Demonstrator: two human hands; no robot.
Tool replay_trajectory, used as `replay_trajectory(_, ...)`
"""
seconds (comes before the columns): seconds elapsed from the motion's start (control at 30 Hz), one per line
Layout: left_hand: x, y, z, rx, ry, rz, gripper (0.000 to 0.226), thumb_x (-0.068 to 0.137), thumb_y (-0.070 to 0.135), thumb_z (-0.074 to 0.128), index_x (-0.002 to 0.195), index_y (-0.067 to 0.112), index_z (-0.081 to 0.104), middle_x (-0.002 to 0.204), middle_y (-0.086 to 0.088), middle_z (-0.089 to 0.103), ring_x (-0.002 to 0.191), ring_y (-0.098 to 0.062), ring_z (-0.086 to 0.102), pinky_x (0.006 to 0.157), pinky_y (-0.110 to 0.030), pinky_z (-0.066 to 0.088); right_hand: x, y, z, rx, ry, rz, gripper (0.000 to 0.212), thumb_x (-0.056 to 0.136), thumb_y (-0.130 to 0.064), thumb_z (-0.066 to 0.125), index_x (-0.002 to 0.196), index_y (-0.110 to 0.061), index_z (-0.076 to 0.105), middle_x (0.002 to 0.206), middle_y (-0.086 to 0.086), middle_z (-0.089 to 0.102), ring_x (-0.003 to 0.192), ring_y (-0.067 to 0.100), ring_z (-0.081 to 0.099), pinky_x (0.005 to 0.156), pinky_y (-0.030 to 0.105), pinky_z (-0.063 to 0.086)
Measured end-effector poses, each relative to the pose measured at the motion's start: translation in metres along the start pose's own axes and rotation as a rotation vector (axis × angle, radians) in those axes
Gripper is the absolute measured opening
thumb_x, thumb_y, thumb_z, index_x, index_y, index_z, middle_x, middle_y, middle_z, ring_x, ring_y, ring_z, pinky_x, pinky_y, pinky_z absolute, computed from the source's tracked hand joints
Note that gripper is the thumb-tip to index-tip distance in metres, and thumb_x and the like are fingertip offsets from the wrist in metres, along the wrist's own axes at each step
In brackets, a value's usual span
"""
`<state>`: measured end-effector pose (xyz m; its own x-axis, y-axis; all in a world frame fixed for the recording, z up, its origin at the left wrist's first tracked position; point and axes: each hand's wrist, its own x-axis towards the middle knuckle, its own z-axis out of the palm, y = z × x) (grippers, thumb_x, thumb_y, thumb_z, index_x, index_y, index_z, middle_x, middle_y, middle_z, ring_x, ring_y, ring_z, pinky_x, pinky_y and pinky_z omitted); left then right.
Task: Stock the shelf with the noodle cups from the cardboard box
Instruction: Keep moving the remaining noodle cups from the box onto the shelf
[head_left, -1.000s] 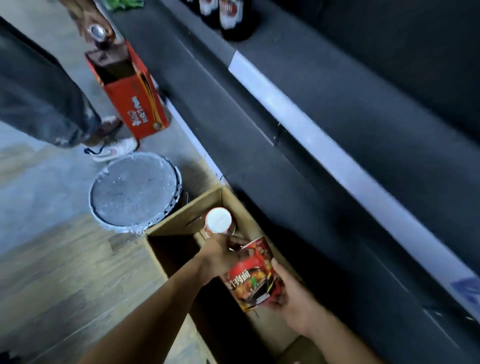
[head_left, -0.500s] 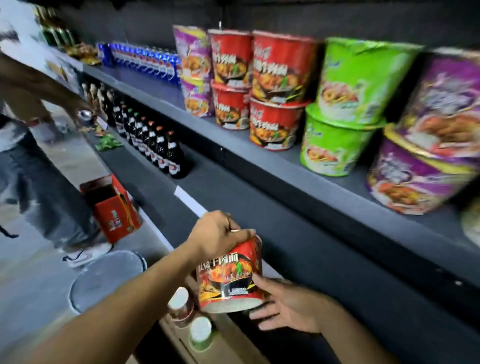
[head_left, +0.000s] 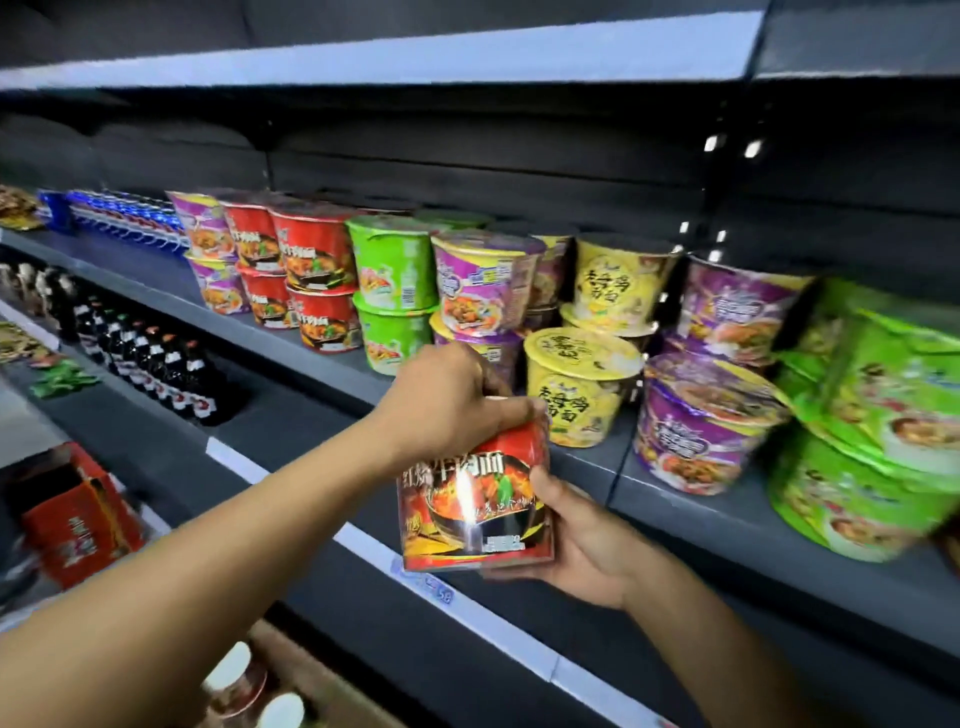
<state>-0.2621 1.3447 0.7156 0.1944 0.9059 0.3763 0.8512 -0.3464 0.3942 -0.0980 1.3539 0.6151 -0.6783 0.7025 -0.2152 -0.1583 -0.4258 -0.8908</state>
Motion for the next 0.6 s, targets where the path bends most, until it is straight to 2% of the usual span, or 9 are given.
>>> replay_trajectory(0.1, 0.007, 0.043, -0.01, -0.109, -0.026, 0.094, 0.027, 0.082, 0.049, 0.066, 0.083, 0.024, 0.077, 0.076, 0.007, 0.072, 0.067, -0.005, 0.063, 0.062, -0.023, 0.049, -0.034, -0.019, -0.01, 0.062, 0.038, -0.077, 0.101, 0.03, -0.045, 0.095, 0.118, -0.012, 0.059, 0.118, 0.016, 0.066, 0.1, 0.03, 0.067, 0.081, 0.048, 0.056)
replay_trajectory(0.17, 0.014, 0.062, -0.016, -0.239, -0.029, 0.141, 0.024, 0.08, 0.043, 0.069, 0.096, 0.026, 0.075, 0.09, 0.011, 0.071, 0.079, 0.0, 0.064, 0.073, -0.023, 0.053, -0.05, -0.03, -0.017, 0.071, 0.06, -0.122, 0.096, 0.031, -0.046, 0.095, 0.115, -0.013, 0.061, 0.117, 0.015, 0.067, 0.1, 0.029, 0.068, 0.083, 0.049, 0.055)
replay_trajectory(0.27, 0.029, 0.075, -0.017, -0.342, -0.038, 0.203, 0.055, 0.068, 0.057, 0.072, 0.117, 0.032, 0.063, 0.116, 0.013, 0.062, 0.105, 0.0, 0.059, 0.095, -0.031, 0.05, -0.073, -0.045, -0.026, 0.094, 0.109, -0.209, 0.097, 0.031, -0.045, 0.095, 0.116, -0.014, 0.06, 0.112, 0.011, 0.07, 0.098, 0.027, 0.069, 0.079, 0.048, 0.057)
replay_trajectory(0.33, 0.039, 0.08, -0.015, -0.425, -0.062, 0.225, 0.077, 0.059, 0.069, 0.074, 0.125, 0.036, 0.056, 0.127, 0.012, 0.058, 0.116, -0.003, 0.056, 0.102, -0.036, 0.046, -0.087, -0.056, -0.03, 0.124, 0.144, -0.258, 0.106, 0.03, -0.045, 0.095, 0.123, -0.013, 0.056, 0.113, 0.012, 0.069, 0.097, 0.028, 0.069, 0.074, 0.047, 0.058)
replay_trajectory(0.43, 0.048, 0.091, -0.009, -0.536, -0.044, 0.188, 0.093, 0.049, 0.076, 0.069, 0.132, 0.042, 0.043, 0.138, 0.011, 0.048, 0.125, -0.005, 0.048, 0.104, -0.04, 0.044, -0.11, -0.072, -0.035, 0.142, 0.164, -0.329, 0.106, 0.033, -0.045, 0.095, 0.125, -0.012, 0.054, 0.114, 0.013, 0.068, 0.099, 0.029, 0.068, 0.075, 0.048, 0.058)
replay_trajectory(0.5, 0.05, 0.103, -0.002, -0.601, -0.059, 0.137, 0.102, 0.049, 0.076, 0.069, 0.138, 0.039, 0.036, 0.139, 0.01, 0.045, 0.126, -0.007, 0.047, 0.105, -0.04, 0.043, -0.125, -0.081, -0.041, 0.123, 0.189, -0.403, 0.103, 0.036, -0.045, 0.094, 0.126, -0.012, 0.054, 0.118, 0.014, 0.066, 0.103, 0.03, 0.066, 0.084, 0.051, 0.055)
replay_trajectory(0.53, 0.051, 0.107, 0.001, -0.645, -0.075, 0.101, 0.104, 0.051, 0.076, 0.069, 0.14, 0.037, 0.032, 0.135, 0.01, 0.047, 0.122, -0.008, 0.051, 0.102, -0.038, 0.045, -0.131, -0.085, -0.042, 0.117, 0.194, -0.425, 0.102, 0.038, -0.045, 0.094, 0.126, -0.012, 0.055, 0.121, 0.015, 0.065, 0.106, 0.031, 0.065, 0.09, 0.055, 0.051)
replay_trajectory(0.6, 0.051, 0.121, 0.007, -0.756, -0.165, 0.049, 0.099, 0.058, 0.073, 0.069, 0.14, 0.031, 0.033, 0.122, 0.012, 0.056, 0.105, -0.007, 0.063, 0.089, -0.028, 0.052, -0.144, -0.091, -0.046, 0.107, 0.201, -0.464, 0.101, 0.042, -0.045, 0.093, 0.129, -0.012, 0.053, 0.129, 0.017, 0.059, 0.115, 0.034, 0.059, 0.099, 0.061, 0.04)
